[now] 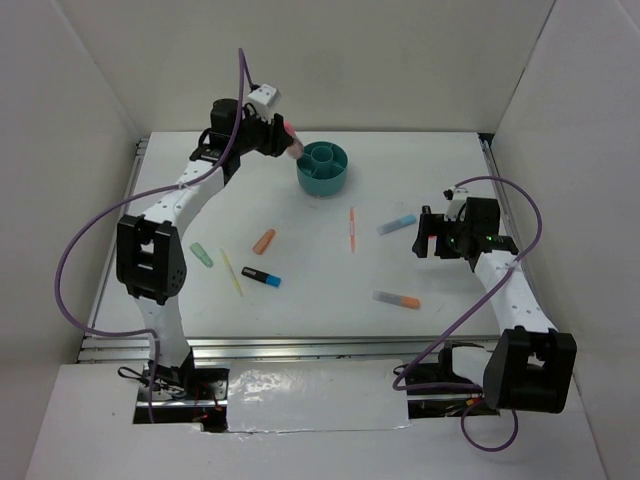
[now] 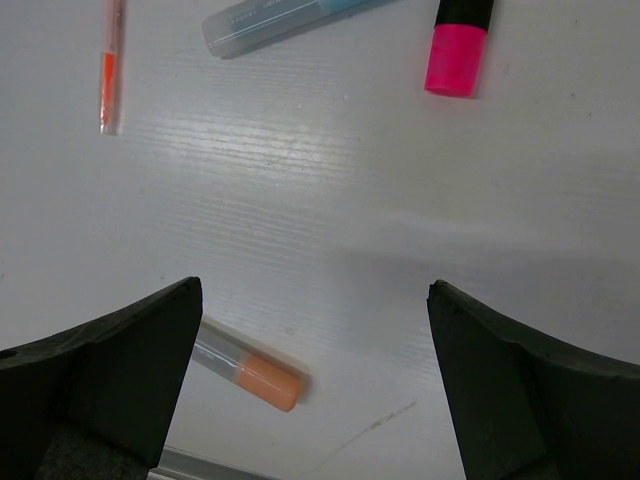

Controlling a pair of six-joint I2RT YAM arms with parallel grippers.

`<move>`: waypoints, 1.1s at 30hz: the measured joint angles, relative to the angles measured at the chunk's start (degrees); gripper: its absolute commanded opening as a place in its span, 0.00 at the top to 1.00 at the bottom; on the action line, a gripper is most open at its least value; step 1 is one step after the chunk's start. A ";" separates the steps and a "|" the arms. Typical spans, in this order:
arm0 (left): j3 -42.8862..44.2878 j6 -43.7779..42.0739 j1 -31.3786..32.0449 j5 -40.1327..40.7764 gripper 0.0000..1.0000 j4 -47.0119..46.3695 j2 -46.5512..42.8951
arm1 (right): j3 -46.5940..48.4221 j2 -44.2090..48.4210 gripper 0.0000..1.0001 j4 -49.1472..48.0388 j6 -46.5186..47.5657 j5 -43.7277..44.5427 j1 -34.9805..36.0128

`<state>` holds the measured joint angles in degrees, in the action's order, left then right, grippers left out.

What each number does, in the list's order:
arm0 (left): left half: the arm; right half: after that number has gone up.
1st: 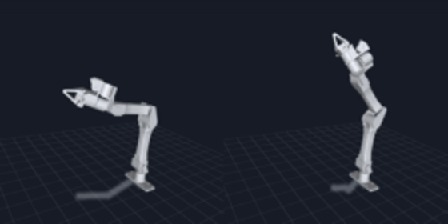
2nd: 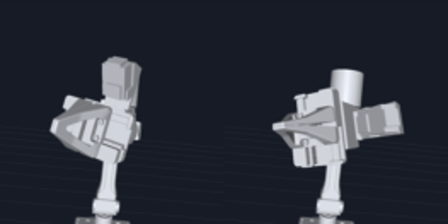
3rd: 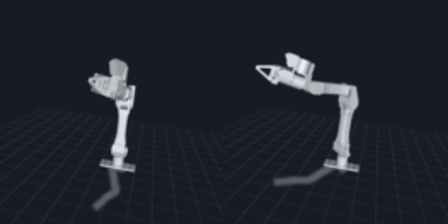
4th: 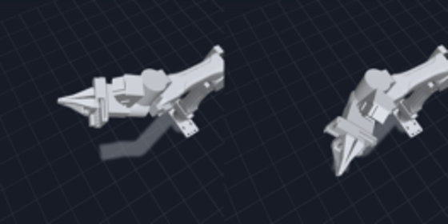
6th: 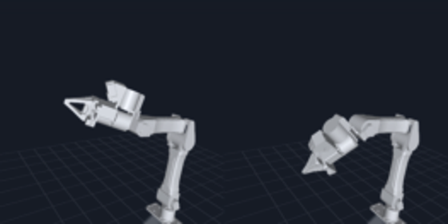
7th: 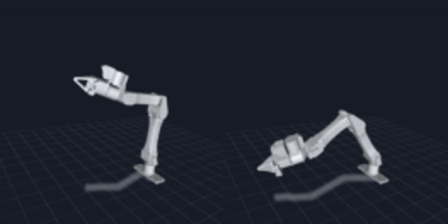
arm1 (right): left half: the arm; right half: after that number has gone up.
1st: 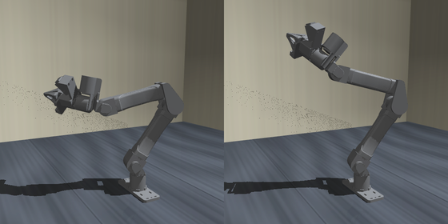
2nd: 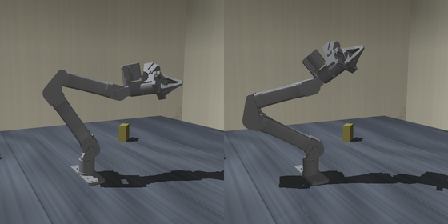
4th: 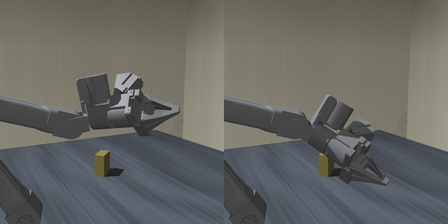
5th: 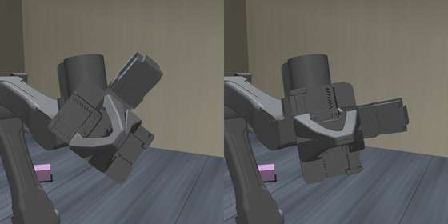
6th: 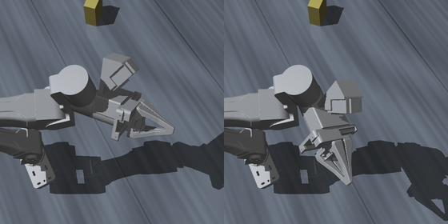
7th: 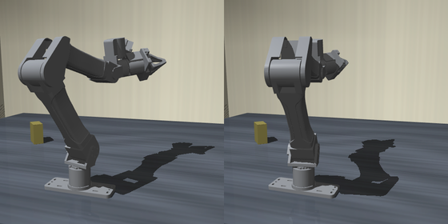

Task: Sort the stationery into containers
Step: Place the stationery in the storage box.

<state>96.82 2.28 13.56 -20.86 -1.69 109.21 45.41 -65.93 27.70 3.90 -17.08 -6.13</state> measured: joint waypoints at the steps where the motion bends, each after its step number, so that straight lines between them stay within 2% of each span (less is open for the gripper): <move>1: 0.59 0.61 0.46 -0.11 1.00 -0.39 0.83 | 0.00 -0.09 0.00 -0.07 0.00 0.13 0.00; 12: 10.32 1.18 5.14 0.87 1.00 -0.55 8.83 | -0.02 -0.31 0.00 -0.63 0.00 0.39 0.00; 33: 18.97 -0.59 7.17 5.44 0.98 3.54 17.57 | -0.13 -1.18 0.00 -1.18 -0.24 0.09 -0.02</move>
<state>115.79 1.69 20.73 -15.42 1.85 126.78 45.28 -67.11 26.52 3.66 -16.99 -6.15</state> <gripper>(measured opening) 0.561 0.997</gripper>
